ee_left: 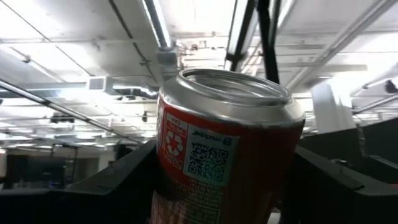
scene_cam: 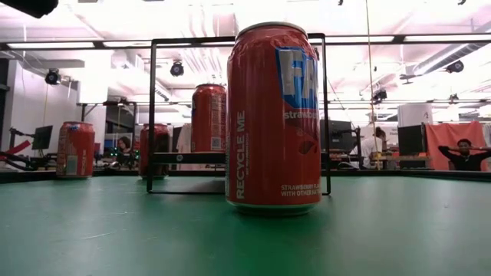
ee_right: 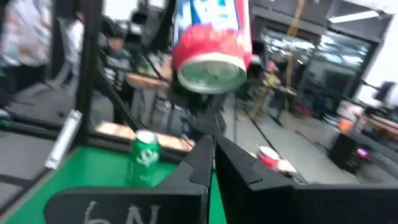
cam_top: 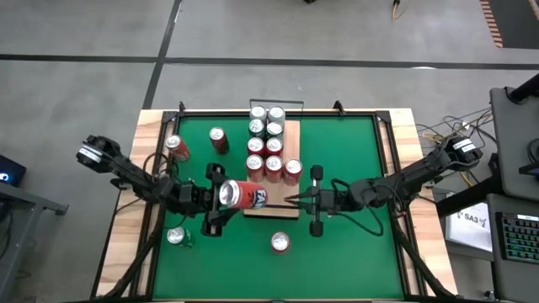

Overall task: Place canned beverage on shelf
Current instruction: Put the orange soda can on the shelf and aligned with the other orange soda can

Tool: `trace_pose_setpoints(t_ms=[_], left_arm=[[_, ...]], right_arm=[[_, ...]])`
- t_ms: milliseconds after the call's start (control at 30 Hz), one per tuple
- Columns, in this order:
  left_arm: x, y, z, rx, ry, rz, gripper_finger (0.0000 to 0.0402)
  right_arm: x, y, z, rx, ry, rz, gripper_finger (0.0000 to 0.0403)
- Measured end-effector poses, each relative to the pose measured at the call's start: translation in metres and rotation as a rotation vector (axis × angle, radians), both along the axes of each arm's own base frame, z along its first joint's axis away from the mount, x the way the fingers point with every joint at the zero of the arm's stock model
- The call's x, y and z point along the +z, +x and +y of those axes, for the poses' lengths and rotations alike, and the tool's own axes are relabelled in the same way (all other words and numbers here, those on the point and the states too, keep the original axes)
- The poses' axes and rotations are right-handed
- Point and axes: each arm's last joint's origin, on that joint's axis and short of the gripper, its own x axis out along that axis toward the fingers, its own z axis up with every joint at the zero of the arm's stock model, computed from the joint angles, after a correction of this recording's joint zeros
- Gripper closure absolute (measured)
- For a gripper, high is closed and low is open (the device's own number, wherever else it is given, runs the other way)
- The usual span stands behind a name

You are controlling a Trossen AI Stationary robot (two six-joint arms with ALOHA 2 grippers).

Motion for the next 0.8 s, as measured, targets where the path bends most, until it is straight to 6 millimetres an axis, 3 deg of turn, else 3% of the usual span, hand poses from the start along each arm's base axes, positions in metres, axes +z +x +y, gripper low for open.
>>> trace_pose_setpoints(t_ms=[100,267,433,800], left_arm=[[0.002,0.006,-0.005,-0.026,0.018,-0.004,0.0121],[0.006,0.014,-0.010,-0.046,0.030,-0.024,0.0121],[0.007,0.017,-0.012,-0.055,0.043,-0.026,0.0121],[0.009,0.013,-0.015,-0.052,0.062,-0.043,0.0121]], right_arm=[[0.000,0.001,0.004,0.090,-0.030,-0.031,0.0391],[0.006,0.009,0.006,0.091,-0.005,-0.084,0.0358],[0.013,0.018,0.007,0.065,0.035,-0.087,0.0284],[0.025,0.034,0.007,-0.173,0.017,-0.085,0.0115]])
